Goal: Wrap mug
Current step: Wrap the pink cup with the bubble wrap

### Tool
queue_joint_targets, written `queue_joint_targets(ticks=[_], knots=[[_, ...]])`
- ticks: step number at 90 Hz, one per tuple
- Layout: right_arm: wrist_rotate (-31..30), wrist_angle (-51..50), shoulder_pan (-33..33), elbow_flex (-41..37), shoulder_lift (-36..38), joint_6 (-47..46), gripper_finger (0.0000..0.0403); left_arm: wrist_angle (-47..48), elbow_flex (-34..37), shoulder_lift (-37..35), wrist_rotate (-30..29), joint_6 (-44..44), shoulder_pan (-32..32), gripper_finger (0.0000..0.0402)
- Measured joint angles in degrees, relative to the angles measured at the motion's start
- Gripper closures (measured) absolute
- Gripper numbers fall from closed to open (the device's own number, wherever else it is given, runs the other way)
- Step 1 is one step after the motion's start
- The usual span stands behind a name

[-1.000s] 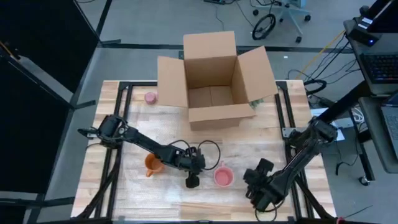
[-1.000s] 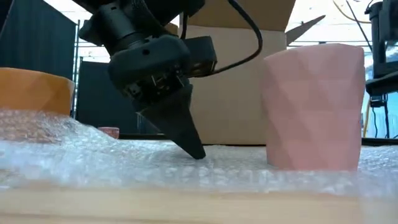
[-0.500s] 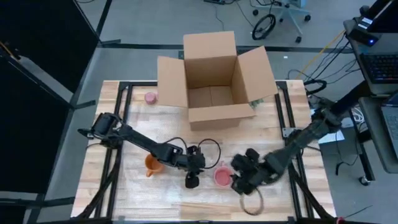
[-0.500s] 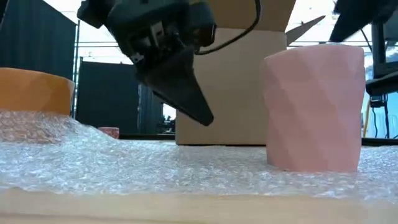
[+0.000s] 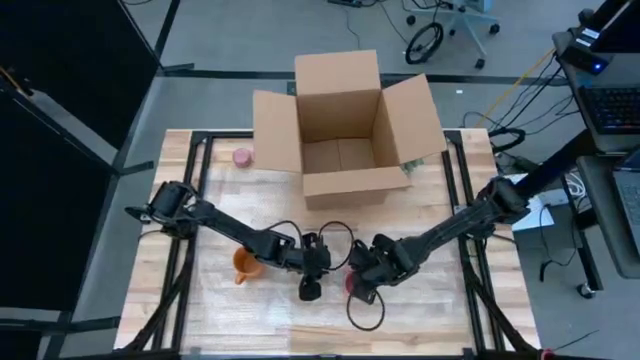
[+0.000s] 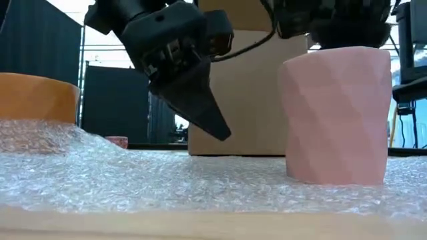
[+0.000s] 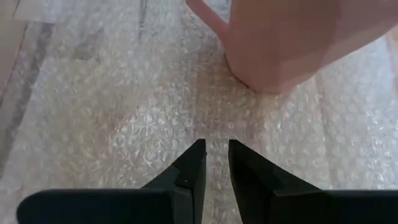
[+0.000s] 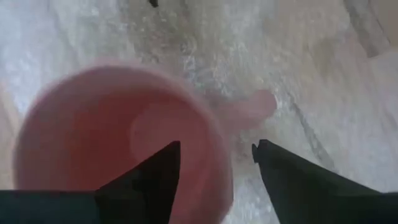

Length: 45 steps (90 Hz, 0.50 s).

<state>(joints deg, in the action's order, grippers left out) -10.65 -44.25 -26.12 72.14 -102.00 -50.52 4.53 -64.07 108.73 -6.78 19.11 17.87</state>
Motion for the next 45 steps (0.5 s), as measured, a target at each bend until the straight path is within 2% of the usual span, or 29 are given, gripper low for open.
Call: queue_joint_targets(ticks=[8, 27, 45], knots=[[0.55, 0.06, 0.47, 0.0, -0.38, 0.67, 0.0264, 0.07, 0.0, 0.0, 0.0, 0.0, 0.0, 0.0346], [2.05, -2.28, 1.74, 0.56, -0.02, 3.69, 0.0383, -0.6, 0.0, 0.0, -0.03, -0.39, 0.02, 0.0346], [1.84, -8.11, 3.75, 4.5, 1.29, 6.68, 0.0389, -1.18, 0.0, -0.02, -0.05, -0.48, 0.04, 0.0346]])
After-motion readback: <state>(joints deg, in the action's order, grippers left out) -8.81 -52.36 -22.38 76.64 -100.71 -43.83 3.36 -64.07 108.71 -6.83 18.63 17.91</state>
